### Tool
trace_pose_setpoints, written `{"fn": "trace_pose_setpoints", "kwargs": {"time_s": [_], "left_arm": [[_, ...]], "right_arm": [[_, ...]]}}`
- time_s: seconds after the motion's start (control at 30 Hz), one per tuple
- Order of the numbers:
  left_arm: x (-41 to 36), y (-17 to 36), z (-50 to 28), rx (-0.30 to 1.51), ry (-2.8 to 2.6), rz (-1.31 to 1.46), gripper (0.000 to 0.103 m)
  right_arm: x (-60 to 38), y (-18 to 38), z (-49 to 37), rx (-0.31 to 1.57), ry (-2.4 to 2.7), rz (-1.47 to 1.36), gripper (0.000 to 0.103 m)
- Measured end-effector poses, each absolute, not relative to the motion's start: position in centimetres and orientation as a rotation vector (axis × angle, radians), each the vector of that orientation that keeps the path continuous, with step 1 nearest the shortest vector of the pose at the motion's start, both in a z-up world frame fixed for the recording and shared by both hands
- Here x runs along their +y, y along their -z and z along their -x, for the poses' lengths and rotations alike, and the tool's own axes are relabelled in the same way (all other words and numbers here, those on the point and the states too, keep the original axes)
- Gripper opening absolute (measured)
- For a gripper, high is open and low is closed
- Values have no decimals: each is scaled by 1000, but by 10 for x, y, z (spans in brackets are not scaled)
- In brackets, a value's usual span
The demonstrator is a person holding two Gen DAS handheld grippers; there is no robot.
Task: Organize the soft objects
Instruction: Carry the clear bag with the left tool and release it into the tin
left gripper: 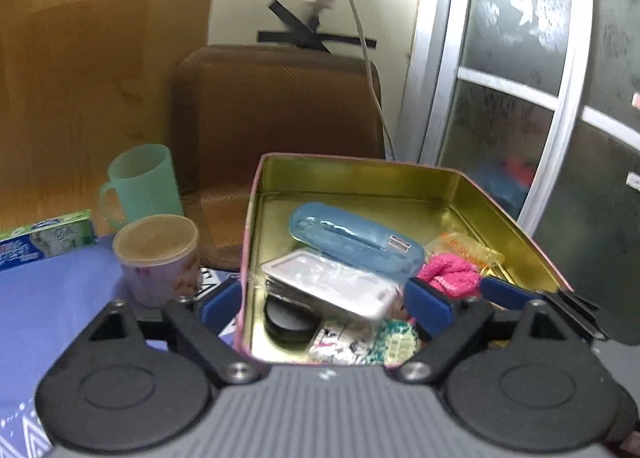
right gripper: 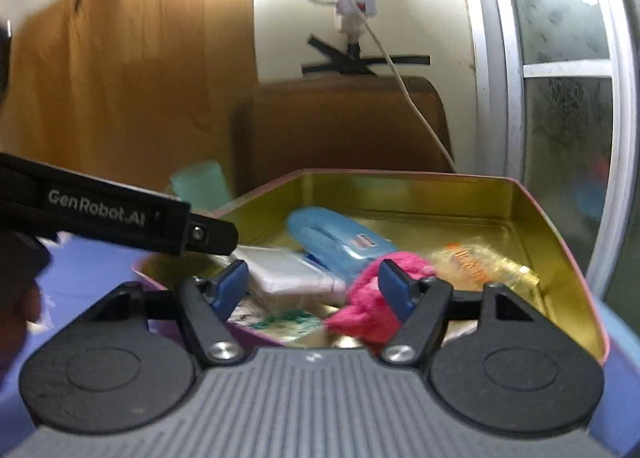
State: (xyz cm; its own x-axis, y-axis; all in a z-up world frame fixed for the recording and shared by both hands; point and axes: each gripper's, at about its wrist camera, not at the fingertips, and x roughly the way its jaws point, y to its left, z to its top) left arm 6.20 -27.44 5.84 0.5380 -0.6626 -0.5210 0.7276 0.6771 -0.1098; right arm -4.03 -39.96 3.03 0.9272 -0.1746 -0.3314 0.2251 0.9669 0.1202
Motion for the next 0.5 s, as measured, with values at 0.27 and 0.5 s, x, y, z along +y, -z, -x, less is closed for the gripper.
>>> {"fn": "trace_pose_setpoints", "kwargs": {"time_s": [0.27, 0.5], "left_arm": [[-237, -68, -28, 557, 763, -128, 103], [-211, -59, 2, 623, 701, -191, 103]], "right_arm": [[-379, -43, 108, 225, 227, -231, 74], [-377, -44, 129, 249, 242, -329, 81]]}}
